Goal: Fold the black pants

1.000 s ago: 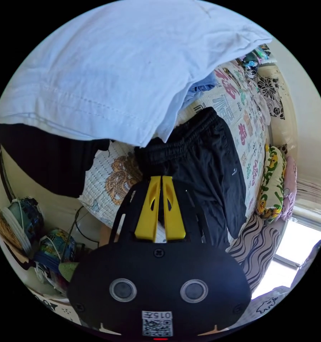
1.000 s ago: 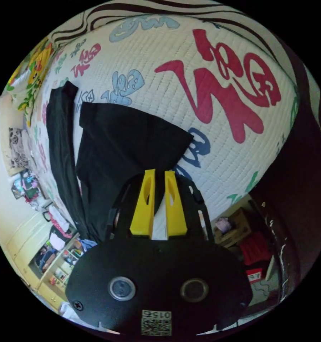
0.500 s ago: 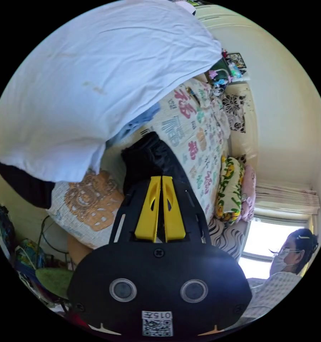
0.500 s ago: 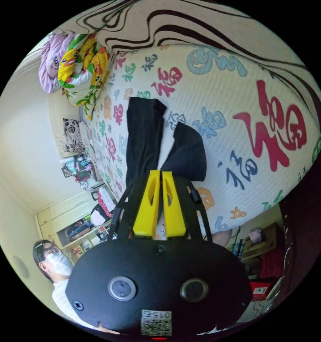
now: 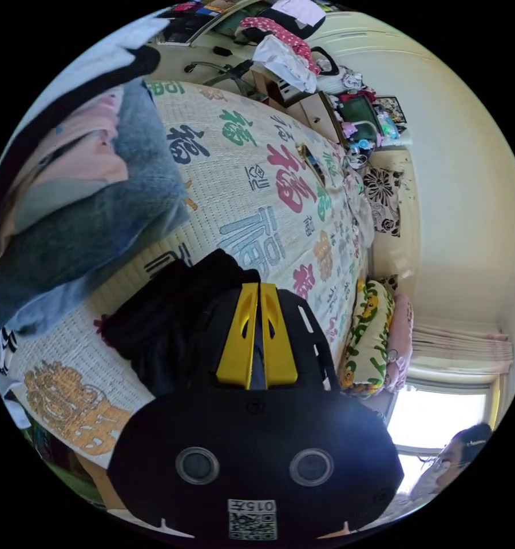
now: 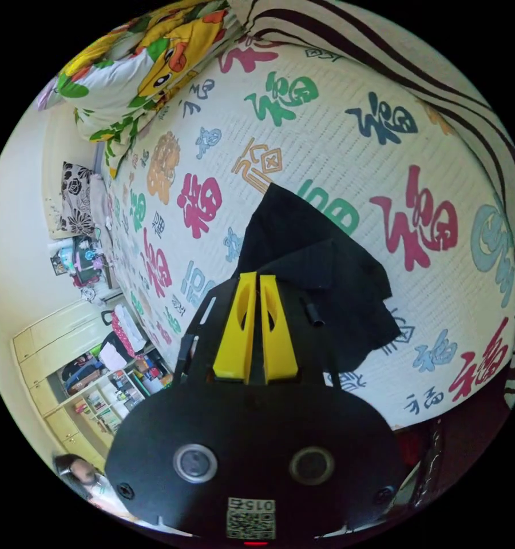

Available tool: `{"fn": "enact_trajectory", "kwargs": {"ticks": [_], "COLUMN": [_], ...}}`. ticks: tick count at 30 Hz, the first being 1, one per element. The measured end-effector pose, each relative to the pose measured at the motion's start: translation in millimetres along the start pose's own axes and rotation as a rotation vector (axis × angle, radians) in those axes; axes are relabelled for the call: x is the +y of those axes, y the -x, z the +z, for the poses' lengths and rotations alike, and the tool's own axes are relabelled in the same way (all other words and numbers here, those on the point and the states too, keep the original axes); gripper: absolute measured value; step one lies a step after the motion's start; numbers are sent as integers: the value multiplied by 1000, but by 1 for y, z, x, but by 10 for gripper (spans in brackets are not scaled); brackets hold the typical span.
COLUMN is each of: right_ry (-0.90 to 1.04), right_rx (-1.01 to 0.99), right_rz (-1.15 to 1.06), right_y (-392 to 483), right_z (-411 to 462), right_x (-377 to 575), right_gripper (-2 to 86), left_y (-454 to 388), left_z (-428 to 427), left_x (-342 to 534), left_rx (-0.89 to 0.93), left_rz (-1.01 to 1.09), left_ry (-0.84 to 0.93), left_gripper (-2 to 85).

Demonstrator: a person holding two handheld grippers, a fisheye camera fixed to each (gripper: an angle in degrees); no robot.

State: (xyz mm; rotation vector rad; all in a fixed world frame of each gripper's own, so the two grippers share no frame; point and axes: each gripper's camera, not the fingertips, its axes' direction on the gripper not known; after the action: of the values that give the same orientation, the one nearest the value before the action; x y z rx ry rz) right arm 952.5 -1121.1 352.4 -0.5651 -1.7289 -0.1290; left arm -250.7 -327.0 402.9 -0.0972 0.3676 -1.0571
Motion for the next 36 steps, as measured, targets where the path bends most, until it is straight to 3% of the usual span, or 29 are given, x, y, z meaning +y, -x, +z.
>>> {"fn": "enact_trajectory", "kwargs": {"ticks": [5, 12, 17, 23, 27, 28, 31, 33, 36], "right_ry": [-21, -164, -168, -89, -14, -8, 40, 80, 75], "right_rx": [58, -98, 53, 14, 203, 171, 116, 138, 127], "right_rz": [-2, -117, 18, 30, -52, -98, -122, -114, -106], "right_y": [15, -15, -94, -107, -79, -72, -66, -66, -71], "right_z": [25, -16, -30, -12, -1, 1, 14, 19, 11], "right_x": [-28, -3, 31, 9, -2, -4, -15, -23, -19], "right_gripper": [29, 87, 133, 179, 138, 88, 65, 51, 38], "left_y": [-6, -25, -2, 21, -9, -22, -49, -62, -79], "left_z": [44, 39, 27, 69, 115, 129, 156, 168, 180], "left_x": [-9, 28, 77, 91, 86, 85, 83, 80, 74], "left_rx": [-62, 87, -69, -151, -149, -213, -367, -408, -227], "left_rz": [-7, 94, -9, -128, -83, -62, -27, 3, 55], "left_ry": [-6, 37, 28, 6, 36, 52, 108, 153, 184], "left_gripper": [12, 74, 120, 156, 168, 167, 142, 82, 26]}}
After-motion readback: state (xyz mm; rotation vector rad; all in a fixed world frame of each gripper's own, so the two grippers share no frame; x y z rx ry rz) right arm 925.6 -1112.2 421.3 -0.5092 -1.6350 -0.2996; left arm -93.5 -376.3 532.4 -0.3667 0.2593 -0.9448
